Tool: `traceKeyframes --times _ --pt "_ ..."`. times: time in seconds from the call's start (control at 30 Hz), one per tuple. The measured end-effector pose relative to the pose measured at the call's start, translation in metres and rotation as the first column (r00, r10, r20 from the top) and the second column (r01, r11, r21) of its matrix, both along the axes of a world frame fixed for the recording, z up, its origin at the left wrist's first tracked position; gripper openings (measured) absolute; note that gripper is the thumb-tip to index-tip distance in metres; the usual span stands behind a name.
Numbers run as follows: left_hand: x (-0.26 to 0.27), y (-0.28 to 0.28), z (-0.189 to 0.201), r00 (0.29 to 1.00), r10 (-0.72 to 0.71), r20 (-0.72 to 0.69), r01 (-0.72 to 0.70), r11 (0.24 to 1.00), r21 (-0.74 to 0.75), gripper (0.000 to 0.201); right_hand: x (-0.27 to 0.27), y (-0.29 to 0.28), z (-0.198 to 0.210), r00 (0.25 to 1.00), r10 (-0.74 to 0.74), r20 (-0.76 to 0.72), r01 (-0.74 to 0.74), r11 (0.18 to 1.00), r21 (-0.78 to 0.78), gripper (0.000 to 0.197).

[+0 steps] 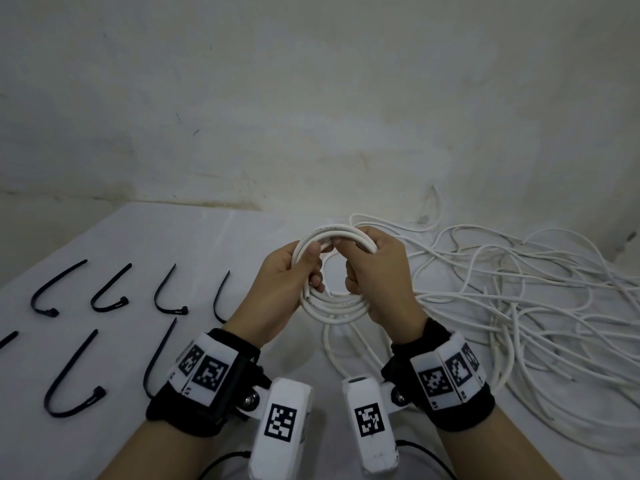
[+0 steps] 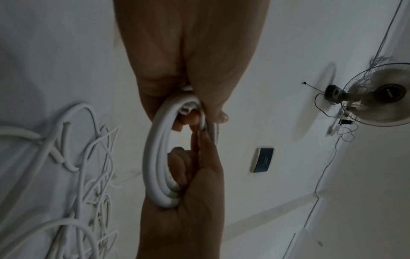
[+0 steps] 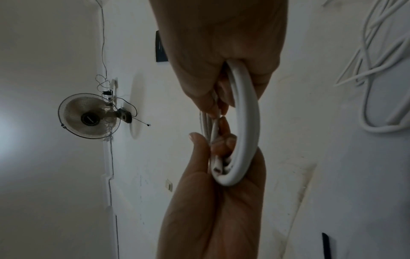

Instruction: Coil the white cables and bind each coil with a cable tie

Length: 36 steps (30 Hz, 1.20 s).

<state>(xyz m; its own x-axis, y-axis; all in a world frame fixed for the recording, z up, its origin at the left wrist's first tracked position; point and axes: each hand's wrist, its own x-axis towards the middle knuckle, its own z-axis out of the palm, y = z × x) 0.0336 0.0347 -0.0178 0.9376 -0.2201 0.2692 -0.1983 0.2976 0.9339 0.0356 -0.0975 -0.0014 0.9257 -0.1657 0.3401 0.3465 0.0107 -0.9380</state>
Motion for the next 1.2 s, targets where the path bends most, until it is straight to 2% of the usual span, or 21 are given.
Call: traceKeyframes --times 0.1,0.17,0.37,0.43,0.5,0.6,0.7,0.83,0.97,1.03,1.2 --pt "-0.001 0.005 0.004 0.996 -0.087 -0.01 0.086 0.993 -0.084 0.024 0.0 0.0 0.002 1.0 0.007 0.004 -0.007 0.997 0.079 0.018" --pt "-0.001 0.005 0.006 0.996 -0.092 0.016 0.093 0.992 -0.09 0.026 0.0 -0.001 0.002 1.0 0.014 0.01 -0.015 0.995 0.103 0.015" --pt "-0.002 0.002 0.006 0.986 0.037 0.16 -0.047 0.997 0.055 0.031 -0.002 -0.002 0.0 0.999 0.007 0.035 -0.008 0.999 0.032 0.02" --pt "0.001 0.005 0.004 0.98 0.075 0.187 -0.096 0.99 0.104 0.032 -0.004 -0.001 0.002 0.999 0.042 0.021 -0.041 0.998 -0.046 0.015" --pt "0.004 0.009 0.003 0.973 0.106 0.204 -0.135 0.981 0.138 0.032 -0.006 0.002 0.008 0.994 0.1 -0.035 -0.102 0.993 -0.06 0.008" --pt "0.006 0.01 0.002 0.967 0.126 0.223 -0.166 0.971 0.171 0.03 -0.002 0.004 0.017 0.993 0.058 -0.102 -0.073 0.987 -0.144 0.033" --pt "0.005 0.009 0.003 0.965 0.125 0.231 -0.17 0.967 0.188 0.029 0.004 0.004 0.018 0.988 0.011 -0.153 -0.043 0.977 -0.207 0.042" --pt "0.005 0.01 0.003 0.976 0.092 0.2 -0.126 0.979 0.163 0.03 0.005 0.004 0.008 0.984 0.033 -0.176 -0.047 0.996 -0.078 0.038" --pt "0.002 0.009 0.004 0.996 -0.01 0.089 0.009 1.0 0.014 0.031 0.003 0.004 0.001 0.984 0.09 -0.156 -0.068 0.988 0.138 0.037" --pt "0.001 0.009 0.006 0.998 -0.022 0.05 0.023 1.0 -0.017 0.03 0.002 0.004 0.0 0.989 0.058 -0.138 -0.038 0.989 0.143 0.038" --pt "0.007 0.016 0.004 0.997 0.068 0.031 -0.069 0.997 0.042 0.022 0.001 0.0 0.001 0.994 0.027 -0.105 -0.01 0.987 0.159 0.039"
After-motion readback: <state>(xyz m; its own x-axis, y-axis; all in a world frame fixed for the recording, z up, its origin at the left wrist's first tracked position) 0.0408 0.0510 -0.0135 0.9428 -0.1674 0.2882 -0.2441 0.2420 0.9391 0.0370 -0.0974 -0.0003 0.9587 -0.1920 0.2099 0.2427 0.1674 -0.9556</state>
